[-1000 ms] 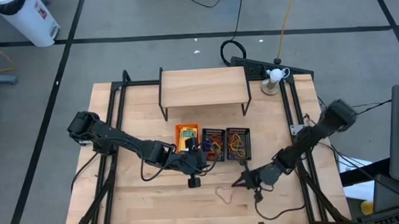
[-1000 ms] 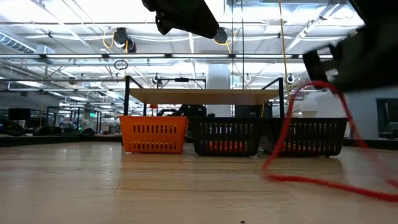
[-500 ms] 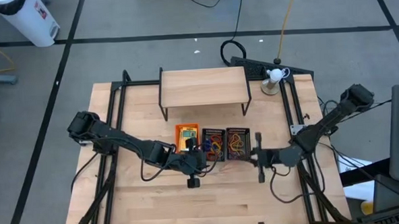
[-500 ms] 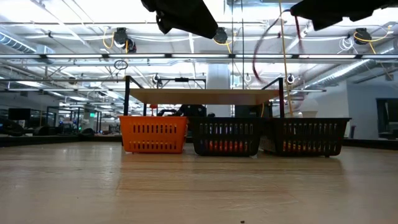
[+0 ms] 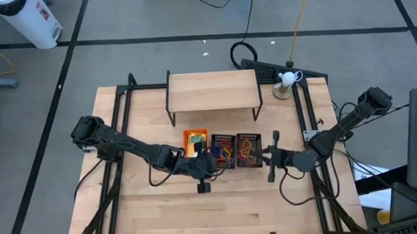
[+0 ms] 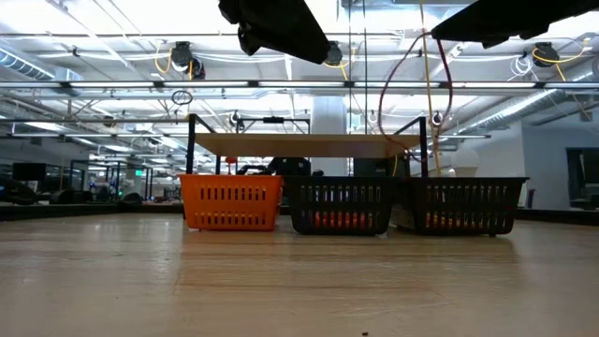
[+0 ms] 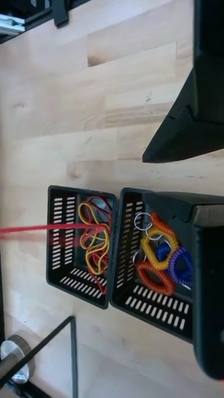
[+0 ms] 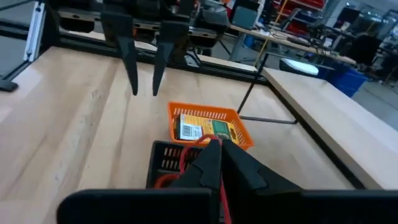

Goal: Pick & Place Office Desk Supplies
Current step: Put the red rubber band into the right black bin

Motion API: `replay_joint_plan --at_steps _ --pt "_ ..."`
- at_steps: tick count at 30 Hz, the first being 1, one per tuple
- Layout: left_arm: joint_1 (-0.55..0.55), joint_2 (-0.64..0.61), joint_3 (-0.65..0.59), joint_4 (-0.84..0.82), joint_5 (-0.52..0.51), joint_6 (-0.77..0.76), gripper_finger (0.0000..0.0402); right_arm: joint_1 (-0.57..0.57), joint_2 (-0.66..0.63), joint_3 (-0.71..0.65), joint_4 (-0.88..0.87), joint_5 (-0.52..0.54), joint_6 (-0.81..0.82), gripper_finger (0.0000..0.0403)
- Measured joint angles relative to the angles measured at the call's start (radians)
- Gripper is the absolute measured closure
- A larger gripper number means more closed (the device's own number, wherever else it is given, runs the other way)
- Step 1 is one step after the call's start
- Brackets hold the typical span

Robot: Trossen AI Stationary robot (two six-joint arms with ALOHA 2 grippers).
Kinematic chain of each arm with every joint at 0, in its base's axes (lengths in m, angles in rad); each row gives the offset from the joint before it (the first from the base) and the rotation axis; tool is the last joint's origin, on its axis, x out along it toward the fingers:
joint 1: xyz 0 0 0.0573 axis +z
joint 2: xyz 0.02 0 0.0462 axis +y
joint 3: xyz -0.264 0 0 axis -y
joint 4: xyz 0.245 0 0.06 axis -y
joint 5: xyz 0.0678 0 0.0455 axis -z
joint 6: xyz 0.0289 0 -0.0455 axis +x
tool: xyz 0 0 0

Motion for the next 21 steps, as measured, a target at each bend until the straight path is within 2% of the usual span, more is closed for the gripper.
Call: replay_joint_plan --at_steps 21 --pt "0.006 0.0 0.0 0.006 0.0 -0.023 0.0314 -0.054 0.0 0.0 -0.046 0.014 0.139 0.0403"
